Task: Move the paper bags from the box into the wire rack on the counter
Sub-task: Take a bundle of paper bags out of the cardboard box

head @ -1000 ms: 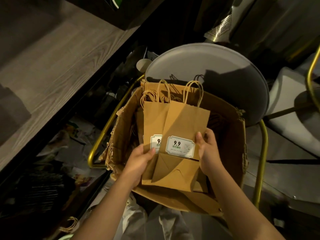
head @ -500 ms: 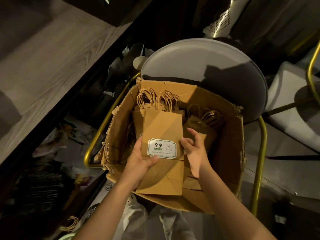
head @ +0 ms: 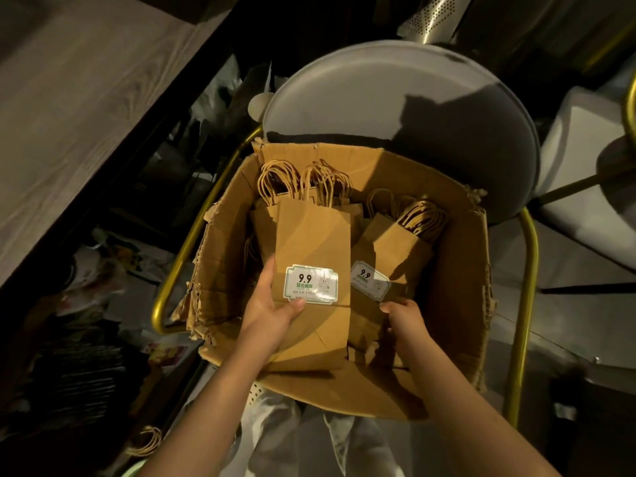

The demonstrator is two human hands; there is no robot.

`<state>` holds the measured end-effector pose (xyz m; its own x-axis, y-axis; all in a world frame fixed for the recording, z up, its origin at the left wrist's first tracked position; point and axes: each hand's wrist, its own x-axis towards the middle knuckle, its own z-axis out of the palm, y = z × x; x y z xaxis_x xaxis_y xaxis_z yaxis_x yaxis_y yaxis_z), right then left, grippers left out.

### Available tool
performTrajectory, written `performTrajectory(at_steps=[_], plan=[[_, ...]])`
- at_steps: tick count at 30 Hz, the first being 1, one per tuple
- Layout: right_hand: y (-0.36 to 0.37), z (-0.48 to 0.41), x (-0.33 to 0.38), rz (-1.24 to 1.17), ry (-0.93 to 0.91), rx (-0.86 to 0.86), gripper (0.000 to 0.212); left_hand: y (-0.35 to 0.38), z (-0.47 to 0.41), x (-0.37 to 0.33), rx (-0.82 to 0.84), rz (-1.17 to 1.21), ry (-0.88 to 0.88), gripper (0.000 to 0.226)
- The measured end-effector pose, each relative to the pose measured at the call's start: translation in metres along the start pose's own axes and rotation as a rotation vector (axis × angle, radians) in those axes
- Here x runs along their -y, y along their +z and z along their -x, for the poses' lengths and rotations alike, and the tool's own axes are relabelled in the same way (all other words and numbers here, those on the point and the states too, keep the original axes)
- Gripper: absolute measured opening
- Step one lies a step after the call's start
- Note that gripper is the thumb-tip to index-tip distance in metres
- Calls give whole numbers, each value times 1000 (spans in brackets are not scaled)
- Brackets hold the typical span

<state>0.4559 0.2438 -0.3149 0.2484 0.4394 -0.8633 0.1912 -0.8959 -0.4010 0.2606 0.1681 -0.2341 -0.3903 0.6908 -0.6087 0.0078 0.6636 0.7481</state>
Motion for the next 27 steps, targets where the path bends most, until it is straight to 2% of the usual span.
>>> performTrajectory(at_steps=[10,15,21,25,27], plan=[[4,-12,-5,-86,128,7,39,5,-7,11,-41,-77,-25,84],[10,-16,-8,-147,163,0,46,6,-7,8,-41,-75,-32,84],[13,-8,-1,-244,183,-59,44,4,-5,10,-36,-66,-29,84],[16,-3,-1,-267,222,-16,28,4,-5,13,-48,-58,-47,85],[19,-2,-3,-266,250,6,27,5,-5,14,-50,-51,-51,86]])
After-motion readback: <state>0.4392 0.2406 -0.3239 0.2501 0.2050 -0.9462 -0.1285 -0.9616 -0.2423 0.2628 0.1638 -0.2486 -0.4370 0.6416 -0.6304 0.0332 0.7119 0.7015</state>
